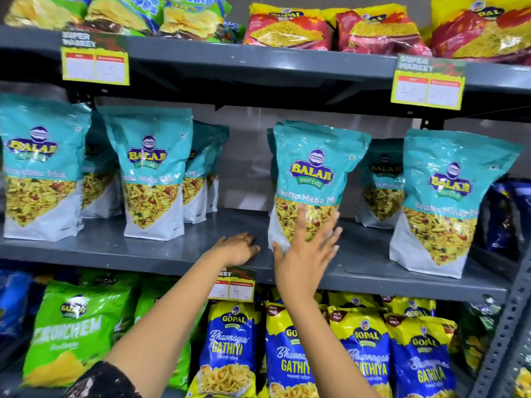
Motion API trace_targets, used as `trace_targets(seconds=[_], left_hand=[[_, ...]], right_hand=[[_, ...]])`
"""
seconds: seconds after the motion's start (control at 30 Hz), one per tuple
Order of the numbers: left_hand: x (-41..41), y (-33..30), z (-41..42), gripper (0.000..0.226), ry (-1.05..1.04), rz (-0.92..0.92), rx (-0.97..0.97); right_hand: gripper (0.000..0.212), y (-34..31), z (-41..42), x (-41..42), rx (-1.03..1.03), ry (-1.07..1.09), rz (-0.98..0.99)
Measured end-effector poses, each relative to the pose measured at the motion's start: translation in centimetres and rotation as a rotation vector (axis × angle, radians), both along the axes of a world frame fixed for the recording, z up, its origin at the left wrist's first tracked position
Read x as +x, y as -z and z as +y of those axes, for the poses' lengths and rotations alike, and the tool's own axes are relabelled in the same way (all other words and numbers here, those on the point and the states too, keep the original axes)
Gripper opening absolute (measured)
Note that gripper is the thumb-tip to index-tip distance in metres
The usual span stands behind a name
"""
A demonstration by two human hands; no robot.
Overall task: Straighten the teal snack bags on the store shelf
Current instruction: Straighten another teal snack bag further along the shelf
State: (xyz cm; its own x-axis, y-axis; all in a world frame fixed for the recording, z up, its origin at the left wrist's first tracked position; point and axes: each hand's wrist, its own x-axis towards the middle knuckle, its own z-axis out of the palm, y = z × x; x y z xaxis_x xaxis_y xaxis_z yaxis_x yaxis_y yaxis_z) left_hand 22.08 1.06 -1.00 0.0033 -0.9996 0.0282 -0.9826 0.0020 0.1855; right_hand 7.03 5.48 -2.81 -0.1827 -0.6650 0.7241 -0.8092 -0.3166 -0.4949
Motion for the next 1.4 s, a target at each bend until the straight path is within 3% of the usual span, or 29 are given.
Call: trace_targets(seconds=[0.17, 0.33, 0.47, 0.73, 0.9, 1.4], left_hand=[[5.2, 0.5, 4.5, 0.059, 0.011, 0.024, -0.062], [12.9, 1.1, 9.4, 0.042, -0.031, 0.060, -0.230], [20.0, 1.0, 11.2, 0.037, -0.088, 0.025, -0.289], [28.5, 0.7, 9.1, 0.042, -0.151, 0.012, -0.230], [29.0, 1.3, 8.1, 0.051, -0.169, -0.055, -0.146], [28.6, 1.1, 8.3, 0.061, -0.176, -0.066, -0.100]], right_hand=[[0.082, -0.3, 2.5, 4.3, -0.239, -0.187, 0.004], [0.074, -2.5, 4.3, 12.4, -0.195, -0.386, 0.099], [0.080, -3.8, 4.4, 19.7, -0.129, -0.506, 0.034], [0.107, -3.6, 1.8, 28.7, 0.146, -0.318, 0.016], [0.114, -3.2, 1.0, 28.7, 0.242, -0.372, -0.040], [0.095, -3.2, 1.4, 28.2, 0.211, -0.353, -0.042]])
